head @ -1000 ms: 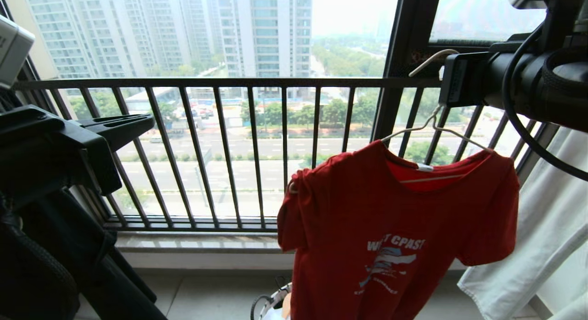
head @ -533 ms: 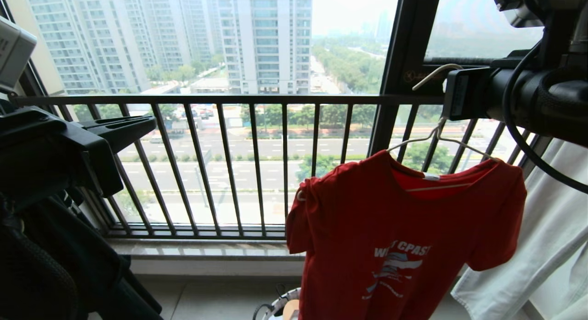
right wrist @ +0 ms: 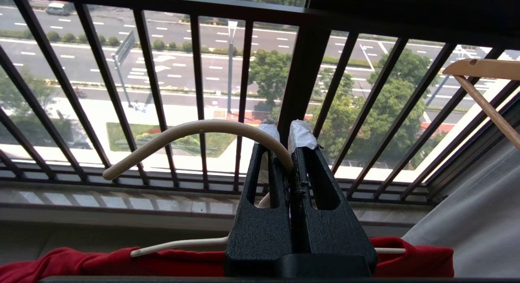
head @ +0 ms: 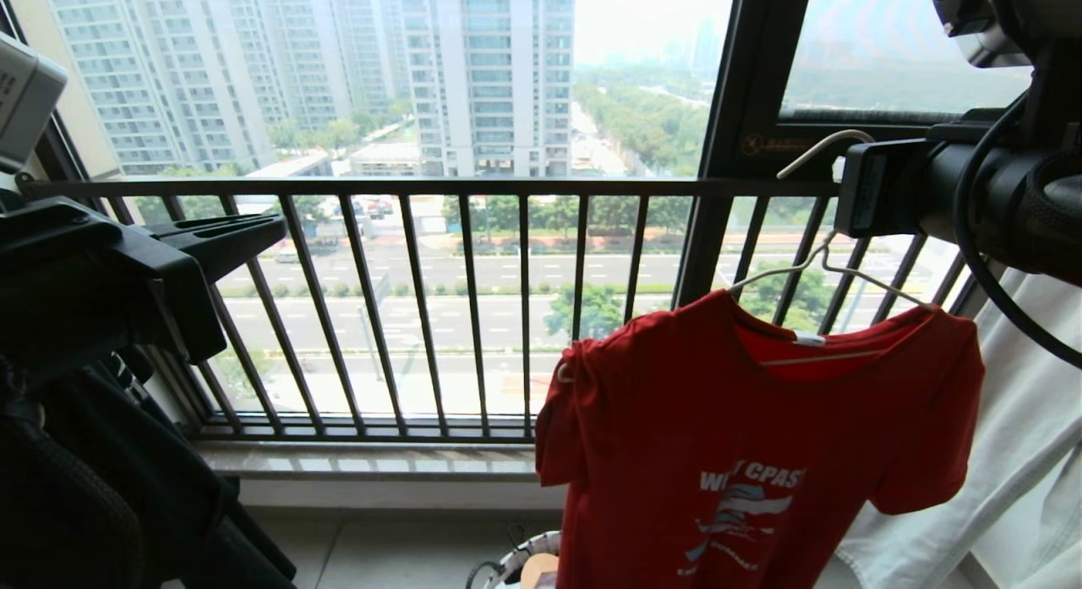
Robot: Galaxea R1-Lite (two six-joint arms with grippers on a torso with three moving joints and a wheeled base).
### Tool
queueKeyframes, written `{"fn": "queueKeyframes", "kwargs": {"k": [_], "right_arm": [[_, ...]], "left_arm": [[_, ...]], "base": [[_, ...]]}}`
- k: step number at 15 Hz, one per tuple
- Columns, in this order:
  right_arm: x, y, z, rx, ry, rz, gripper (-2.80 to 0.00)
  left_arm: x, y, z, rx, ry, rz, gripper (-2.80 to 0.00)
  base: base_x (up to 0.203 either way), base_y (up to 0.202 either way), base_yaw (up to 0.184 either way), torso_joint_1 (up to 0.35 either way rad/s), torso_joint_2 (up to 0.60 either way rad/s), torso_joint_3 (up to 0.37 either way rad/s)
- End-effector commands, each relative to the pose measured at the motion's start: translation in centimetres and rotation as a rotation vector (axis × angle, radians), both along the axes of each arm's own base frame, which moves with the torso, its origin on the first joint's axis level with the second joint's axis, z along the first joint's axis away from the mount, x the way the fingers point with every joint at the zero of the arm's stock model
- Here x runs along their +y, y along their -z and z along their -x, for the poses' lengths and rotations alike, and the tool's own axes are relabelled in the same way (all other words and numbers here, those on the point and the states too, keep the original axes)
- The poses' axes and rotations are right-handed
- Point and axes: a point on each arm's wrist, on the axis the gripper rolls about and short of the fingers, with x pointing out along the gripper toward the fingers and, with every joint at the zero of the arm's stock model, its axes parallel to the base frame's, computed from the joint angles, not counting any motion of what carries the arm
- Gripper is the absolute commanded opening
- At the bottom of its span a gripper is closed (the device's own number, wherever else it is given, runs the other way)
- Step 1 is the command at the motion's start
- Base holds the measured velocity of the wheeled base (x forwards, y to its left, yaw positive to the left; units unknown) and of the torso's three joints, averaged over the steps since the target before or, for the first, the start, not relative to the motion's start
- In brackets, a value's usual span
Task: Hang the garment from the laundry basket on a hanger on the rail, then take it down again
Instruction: Hang the clothes on the clothes rack
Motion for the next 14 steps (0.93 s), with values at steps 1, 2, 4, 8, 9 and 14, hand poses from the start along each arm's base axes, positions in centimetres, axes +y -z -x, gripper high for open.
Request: {"fn": "queueKeyframes", "kwargs": {"k": [1, 2, 4, 8, 9, 14], "right_arm": [[-0.4, -0.6, 0.3, -0.021, 0.075, -0.005, -2.80], [-0.5, -0.9, 0.3, -0.033, 0.116, -0.009, -2.80], [-0.7, -1.9, 0.6, -0.063, 0.142, -0.030, -2.80], [-0.8, -2.5, 0.7, -0.078, 0.186, -0.036, -2.80], [-0.8, -2.5, 0.7, -0.077, 0.184, -0.034, -2.80], [0.5, -2.0, 0.1, -0.055, 0.118, -0.005, -2.80]], "left_arm": [[0.0, 0.0, 0.0, -0.001, 0.000, 0.000, -2.80], [0.0, 0.0, 0.0, -0.002, 0.000, 0.000, -2.80], [0.0, 0.0, 0.0, -0.003, 0.000, 0.001, -2.80], [0.0, 0.1, 0.1, 0.000, 0.003, -0.001, -2.80], [-0.1, 0.3, 0.0, 0.008, 0.015, -0.006, -2.80], [-0.7, 1.1, 1.2, 0.059, 0.360, 0.032, -2.80]], "base": [[0.000, 0.000, 0.000, 0.000, 0.00, 0.000], [0.000, 0.000, 0.000, 0.000, 0.00, 0.000], [0.000, 0.000, 0.000, 0.000, 0.00, 0.000], [0.000, 0.000, 0.000, 0.000, 0.00, 0.000], [0.000, 0.000, 0.000, 0.000, 0.00, 0.000], [0.000, 0.000, 0.000, 0.000, 0.00, 0.000]]}}
